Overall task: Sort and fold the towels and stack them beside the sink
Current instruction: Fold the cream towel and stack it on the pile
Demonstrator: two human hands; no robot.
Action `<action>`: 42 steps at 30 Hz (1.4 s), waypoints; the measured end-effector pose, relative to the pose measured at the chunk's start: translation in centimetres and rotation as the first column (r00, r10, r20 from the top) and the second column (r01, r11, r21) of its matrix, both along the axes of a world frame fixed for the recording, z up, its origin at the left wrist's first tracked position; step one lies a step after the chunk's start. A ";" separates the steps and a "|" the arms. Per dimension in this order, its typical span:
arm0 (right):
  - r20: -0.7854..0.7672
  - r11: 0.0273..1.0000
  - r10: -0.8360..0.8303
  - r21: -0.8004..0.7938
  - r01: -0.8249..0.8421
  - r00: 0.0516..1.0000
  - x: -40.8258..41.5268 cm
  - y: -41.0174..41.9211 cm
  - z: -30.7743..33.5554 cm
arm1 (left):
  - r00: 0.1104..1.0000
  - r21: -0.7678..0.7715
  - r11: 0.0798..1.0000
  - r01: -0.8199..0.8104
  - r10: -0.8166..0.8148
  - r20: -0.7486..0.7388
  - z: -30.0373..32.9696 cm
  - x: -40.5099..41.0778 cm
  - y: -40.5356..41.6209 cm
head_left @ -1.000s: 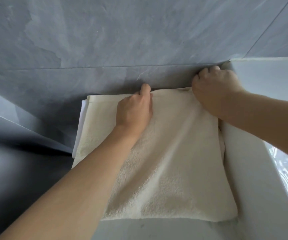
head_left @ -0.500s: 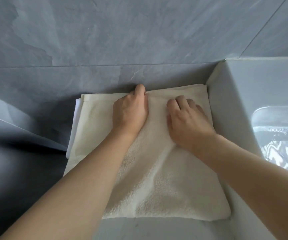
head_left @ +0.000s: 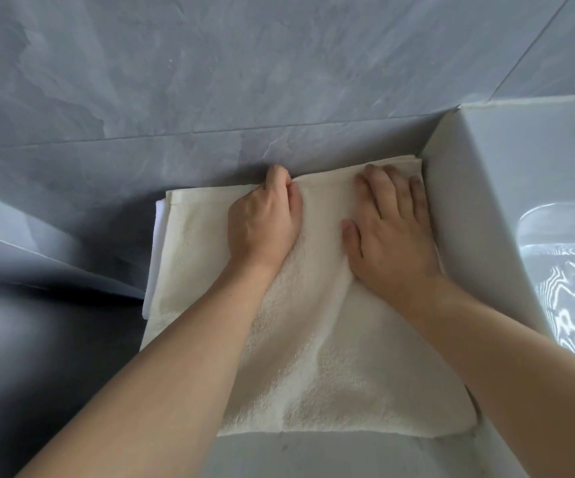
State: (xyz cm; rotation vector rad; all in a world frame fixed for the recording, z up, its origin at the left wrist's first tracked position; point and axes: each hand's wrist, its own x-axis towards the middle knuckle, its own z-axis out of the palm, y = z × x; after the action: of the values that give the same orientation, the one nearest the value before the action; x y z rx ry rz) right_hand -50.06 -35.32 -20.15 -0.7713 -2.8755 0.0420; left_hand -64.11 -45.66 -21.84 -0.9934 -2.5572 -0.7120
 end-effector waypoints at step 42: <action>0.074 0.969 0.247 -0.051 -0.243 0.966 11.4 -8.3 -1.4 | 0.989 -0.441 0.890 0.115 -0.061 0.136 0.1 4.2 -10.8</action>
State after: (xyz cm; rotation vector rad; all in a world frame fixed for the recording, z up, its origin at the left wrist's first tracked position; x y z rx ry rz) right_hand -38.70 -43.58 -21.52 -0.4276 -3.0388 0.1038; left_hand -59.92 -56.44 -21.77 -1.2432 -2.8679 -0.1987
